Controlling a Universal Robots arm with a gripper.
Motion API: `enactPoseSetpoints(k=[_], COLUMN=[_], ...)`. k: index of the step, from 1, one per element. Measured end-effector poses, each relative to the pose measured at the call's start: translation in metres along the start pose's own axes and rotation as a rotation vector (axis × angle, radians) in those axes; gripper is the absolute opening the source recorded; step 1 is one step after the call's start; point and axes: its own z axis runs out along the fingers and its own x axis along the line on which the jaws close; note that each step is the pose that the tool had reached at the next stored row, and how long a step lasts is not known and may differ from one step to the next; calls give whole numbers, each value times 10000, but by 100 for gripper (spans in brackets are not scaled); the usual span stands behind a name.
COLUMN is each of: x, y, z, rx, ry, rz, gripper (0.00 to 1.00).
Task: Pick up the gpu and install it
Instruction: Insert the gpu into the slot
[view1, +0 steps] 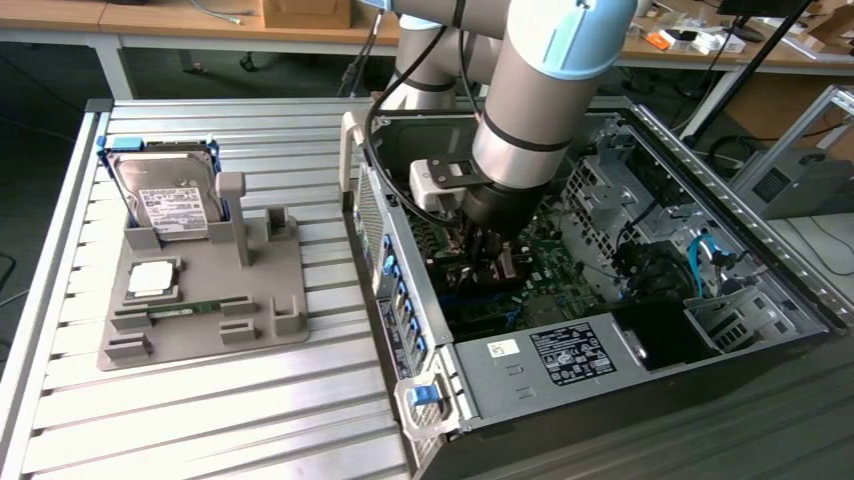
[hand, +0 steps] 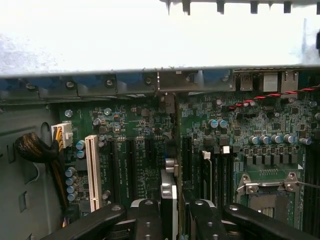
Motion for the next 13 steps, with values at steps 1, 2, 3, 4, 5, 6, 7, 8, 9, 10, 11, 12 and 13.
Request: enactPoseSetpoints(k=[1,2,3,4,5,6,7,8,9,10,11,12,13], x=[0,1,1,1,1,1,1,1,2,2,2,2,3], y=[0,0,0,0,0,0,0,1,1,1,1,1,1], z=[2,4,9,14,19,24,30,33,35,36,36,36,34], rx=[0,-1,-1,-1,-1,-1,-2,-1,0,1,1,2,4], ry=[0,2,3,6,9,12,18,20,19,18,19,17,16], rz=[0,-1,0,-1,-1,-2,-2,-2,-2,-2,-2,-1,-1], gripper=[27,27,27,27,27,27,27,27,27,27,27,27,27])
